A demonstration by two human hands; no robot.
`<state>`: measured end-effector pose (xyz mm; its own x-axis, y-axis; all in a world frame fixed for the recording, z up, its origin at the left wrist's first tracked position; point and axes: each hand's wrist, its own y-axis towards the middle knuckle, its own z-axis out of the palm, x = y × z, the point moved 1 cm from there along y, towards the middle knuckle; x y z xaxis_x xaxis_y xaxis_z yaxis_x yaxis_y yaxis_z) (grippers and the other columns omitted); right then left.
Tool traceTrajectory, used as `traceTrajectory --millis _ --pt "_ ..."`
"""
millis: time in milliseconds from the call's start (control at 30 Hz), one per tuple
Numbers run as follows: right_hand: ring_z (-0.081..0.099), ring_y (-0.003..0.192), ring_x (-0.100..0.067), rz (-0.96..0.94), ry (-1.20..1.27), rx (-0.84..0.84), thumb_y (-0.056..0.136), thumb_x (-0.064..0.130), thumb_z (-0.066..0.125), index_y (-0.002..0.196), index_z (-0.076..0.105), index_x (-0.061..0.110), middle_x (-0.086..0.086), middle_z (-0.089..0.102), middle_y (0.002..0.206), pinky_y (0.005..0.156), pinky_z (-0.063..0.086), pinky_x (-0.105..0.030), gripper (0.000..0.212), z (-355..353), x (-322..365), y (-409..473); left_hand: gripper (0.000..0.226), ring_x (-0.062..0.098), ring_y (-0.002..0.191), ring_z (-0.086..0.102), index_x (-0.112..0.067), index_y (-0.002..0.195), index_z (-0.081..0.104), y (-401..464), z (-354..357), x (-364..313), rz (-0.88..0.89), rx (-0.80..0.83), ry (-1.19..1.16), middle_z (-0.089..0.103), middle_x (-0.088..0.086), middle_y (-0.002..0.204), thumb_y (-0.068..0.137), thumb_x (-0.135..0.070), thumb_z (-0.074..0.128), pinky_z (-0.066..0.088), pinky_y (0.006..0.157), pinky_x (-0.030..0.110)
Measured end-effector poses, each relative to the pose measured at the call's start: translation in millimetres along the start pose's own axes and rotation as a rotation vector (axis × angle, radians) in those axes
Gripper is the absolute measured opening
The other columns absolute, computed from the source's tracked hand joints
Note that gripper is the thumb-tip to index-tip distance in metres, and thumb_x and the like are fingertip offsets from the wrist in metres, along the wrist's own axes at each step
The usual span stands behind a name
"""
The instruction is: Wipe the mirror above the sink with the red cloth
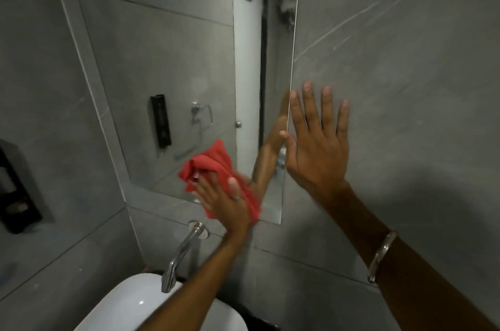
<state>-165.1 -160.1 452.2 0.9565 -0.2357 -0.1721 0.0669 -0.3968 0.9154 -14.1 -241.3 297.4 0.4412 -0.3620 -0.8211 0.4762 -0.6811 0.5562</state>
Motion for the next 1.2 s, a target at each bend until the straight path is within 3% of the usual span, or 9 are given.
traceTrajectory --millis 167,267,400,500,633,867,967,1100,1200 --pt "0.012 0.165 -0.026 0.000 0.306 0.076 0.109 0.056 0.011 0.168 0.015 0.017 -0.009 0.018 0.176 0.135 -0.004 -0.032 0.071 -36 -21 -9 0.060 0.038 0.158 0.007 -0.041 0.163 0.001 -20 8 -61 0.473 0.074 0.112 0.028 0.018 0.166 0.107 -0.056 0.017 0.010 0.125 0.068" --pt "0.005 0.166 -0.015 0.028 0.396 0.072 0.108 0.057 0.014 0.166 0.009 0.021 0.000 0.017 0.175 0.132 -0.004 -0.017 0.069 -56 -39 -8 0.060 0.042 0.157 0.014 -0.040 0.162 0.008 34 0 -125 0.604 0.043 0.129 0.032 0.011 0.165 0.106 -0.060 0.017 0.016 0.122 0.073" --pt "0.001 0.165 -0.004 0.033 0.502 0.047 0.108 0.056 0.017 0.165 0.009 0.032 0.008 0.014 0.176 0.130 0.017 -0.030 0.063 -63 -48 0 0.067 0.038 0.161 0.003 -0.032 0.163 0.017 127 -14 -250 0.705 -0.002 0.115 0.017 0.009 0.173 0.104 -0.063 0.017 0.004 0.125 0.070" --pt "0.005 0.165 -0.003 0.030 0.577 0.016 0.108 0.055 0.020 0.165 0.004 0.043 0.019 0.006 0.175 0.130 0.009 -0.015 0.061 -63 -50 2 0.069 0.037 0.161 -0.001 -0.028 0.164 0.015 174 -26 -330 0.755 -0.038 0.127 0.007 0.011 0.175 0.104 -0.060 0.026 0.000 0.125 0.068" --pt "0.004 0.163 0.003 0.060 0.631 0.009 0.106 0.041 0.036 0.162 0.023 0.026 0.011 0.020 0.172 0.127 0.005 -0.006 0.059 -63 -51 0 0.066 0.034 0.162 -0.001 -0.029 0.164 0.015 199 -35 -381 0.782 -0.028 0.172 0.007 0.007 0.175 0.104 -0.057 0.025 0.001 0.126 0.064" --pt "0.017 0.162 0.001 0.292 0.833 -0.051 0.106 0.031 0.036 0.154 0.047 0.010 0.005 0.036 0.166 0.127 0.016 -0.009 0.054 -63 -37 -54 0.059 0.042 0.159 0.009 -0.023 0.162 0.024 136 -16 -279 0.915 0.028 0.110 0.018 0.015 0.172 0.109 -0.049 0.023 -0.001 0.125 0.070" --pt "0.034 0.159 -0.012 0.494 0.940 -0.066 0.104 0.032 0.036 0.146 0.055 0.012 0.005 0.045 0.159 0.127 0.033 -0.029 0.050 -60 -24 -100 0.054 0.042 0.157 0.007 -0.024 0.160 0.027 80 -7 -191 0.926 0.108 0.137 0.022 0.012 0.169 0.109 -0.042 0.027 -0.005 0.124 0.068" --pt "0.046 0.151 -0.020 0.796 1.012 0.046 0.106 0.029 0.038 0.137 0.066 0.000 -0.007 0.056 0.153 0.125 0.030 -0.015 0.050 -63 -3 -175 0.052 0.046 0.150 0.018 -0.021 0.148 0.041 -15 -12 -76 0.863 0.423 0.159 0.047 0.023 0.156 0.097 -0.026 0.045 -0.002 0.122 0.069" --pt "0.055 0.143 -0.023 0.923 1.035 0.172 0.109 0.031 0.042 0.132 0.069 0.003 -0.012 0.065 0.145 0.124 0.035 -0.030 0.046 -65 9 -217 0.055 0.044 0.148 0.024 -0.012 0.141 0.058 -71 -26 -13 0.771 0.665 0.177 0.056 0.027 0.147 0.086 -0.010 0.058 0.000 0.124 0.069"
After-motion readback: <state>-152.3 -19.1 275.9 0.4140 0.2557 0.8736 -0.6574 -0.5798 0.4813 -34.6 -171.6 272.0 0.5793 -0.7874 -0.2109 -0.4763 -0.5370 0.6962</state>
